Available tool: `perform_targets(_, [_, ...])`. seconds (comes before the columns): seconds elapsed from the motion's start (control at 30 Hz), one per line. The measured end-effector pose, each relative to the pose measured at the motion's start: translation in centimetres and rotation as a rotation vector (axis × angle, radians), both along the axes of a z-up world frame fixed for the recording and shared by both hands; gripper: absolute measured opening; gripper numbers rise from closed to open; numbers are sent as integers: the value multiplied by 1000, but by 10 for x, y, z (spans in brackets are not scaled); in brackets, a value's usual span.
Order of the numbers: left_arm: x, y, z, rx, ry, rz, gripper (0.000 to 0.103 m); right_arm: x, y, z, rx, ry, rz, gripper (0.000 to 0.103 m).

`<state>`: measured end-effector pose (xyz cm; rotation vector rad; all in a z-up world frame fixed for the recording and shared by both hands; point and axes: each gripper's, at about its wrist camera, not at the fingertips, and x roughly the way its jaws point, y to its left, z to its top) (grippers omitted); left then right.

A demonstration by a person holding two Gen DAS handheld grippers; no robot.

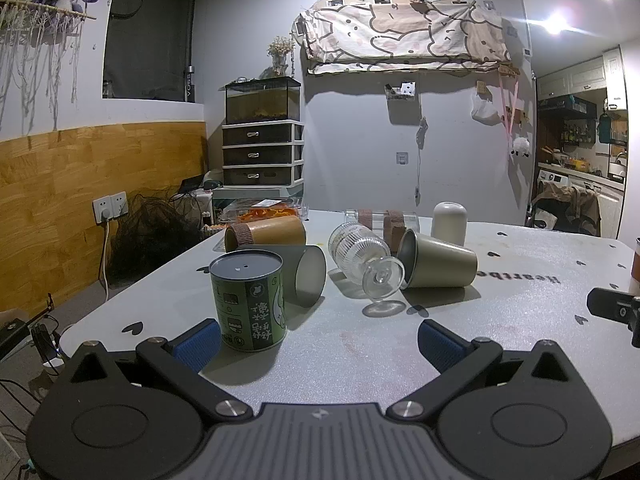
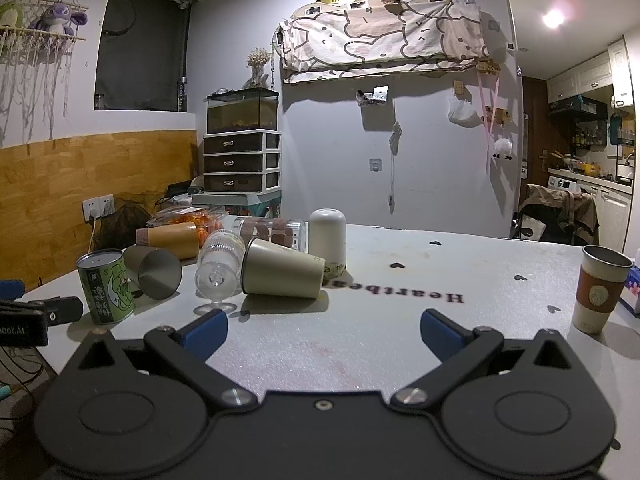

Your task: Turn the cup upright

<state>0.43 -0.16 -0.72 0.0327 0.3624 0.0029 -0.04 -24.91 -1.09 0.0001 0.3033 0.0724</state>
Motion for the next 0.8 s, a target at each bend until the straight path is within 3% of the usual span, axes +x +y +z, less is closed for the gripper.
perform_targets(0.8, [1, 0, -1, 0, 1, 0, 103, 0, 1, 0, -2, 2, 0, 103])
